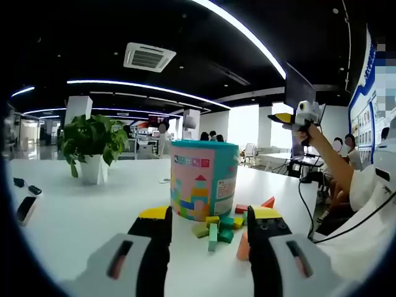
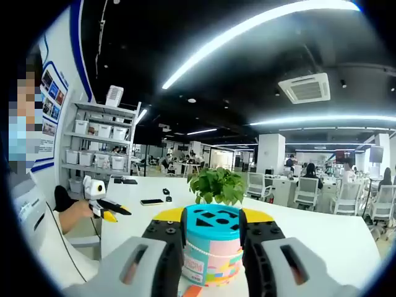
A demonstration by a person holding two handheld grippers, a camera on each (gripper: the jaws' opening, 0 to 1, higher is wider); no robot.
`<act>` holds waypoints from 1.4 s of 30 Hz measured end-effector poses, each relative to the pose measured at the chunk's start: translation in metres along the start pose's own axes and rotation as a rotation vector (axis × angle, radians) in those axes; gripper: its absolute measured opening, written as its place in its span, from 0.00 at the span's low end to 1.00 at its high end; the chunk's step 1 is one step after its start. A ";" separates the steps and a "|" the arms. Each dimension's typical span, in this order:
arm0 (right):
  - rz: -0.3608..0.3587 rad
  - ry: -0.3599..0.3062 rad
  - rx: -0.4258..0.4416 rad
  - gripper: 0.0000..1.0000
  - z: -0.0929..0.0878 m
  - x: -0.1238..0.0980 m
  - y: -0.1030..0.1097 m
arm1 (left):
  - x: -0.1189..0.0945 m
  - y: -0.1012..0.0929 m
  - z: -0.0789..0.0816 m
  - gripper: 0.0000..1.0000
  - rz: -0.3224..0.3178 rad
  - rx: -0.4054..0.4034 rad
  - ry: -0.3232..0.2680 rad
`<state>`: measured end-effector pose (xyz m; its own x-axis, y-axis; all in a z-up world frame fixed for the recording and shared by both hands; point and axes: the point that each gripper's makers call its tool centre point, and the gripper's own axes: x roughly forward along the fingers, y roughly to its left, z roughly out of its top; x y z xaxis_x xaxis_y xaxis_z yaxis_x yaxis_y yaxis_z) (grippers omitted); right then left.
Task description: Arrange the toys in the designated storage area by placing each visible toy with the group until no toy remains scattered across the table.
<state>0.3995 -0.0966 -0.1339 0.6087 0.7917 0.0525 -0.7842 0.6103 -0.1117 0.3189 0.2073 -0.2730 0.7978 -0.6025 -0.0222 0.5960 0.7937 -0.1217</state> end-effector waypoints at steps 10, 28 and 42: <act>0.000 0.030 -0.072 0.41 -0.043 -0.036 0.031 | -0.005 -0.015 0.018 0.51 -0.063 0.003 -0.078; -0.145 0.043 -0.042 0.34 -0.099 -0.075 0.020 | -0.002 -0.003 0.008 0.44 0.007 0.085 -0.007; -0.159 0.217 -0.094 0.35 -0.153 -0.063 0.019 | 0.003 -0.007 -0.003 0.43 -0.004 0.142 0.048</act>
<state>0.3644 -0.1386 -0.2908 0.7425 0.6560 -0.1354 -0.6685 0.7131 -0.2113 0.3167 0.1995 -0.2753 0.7922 -0.6062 -0.0695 0.6087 0.7932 0.0192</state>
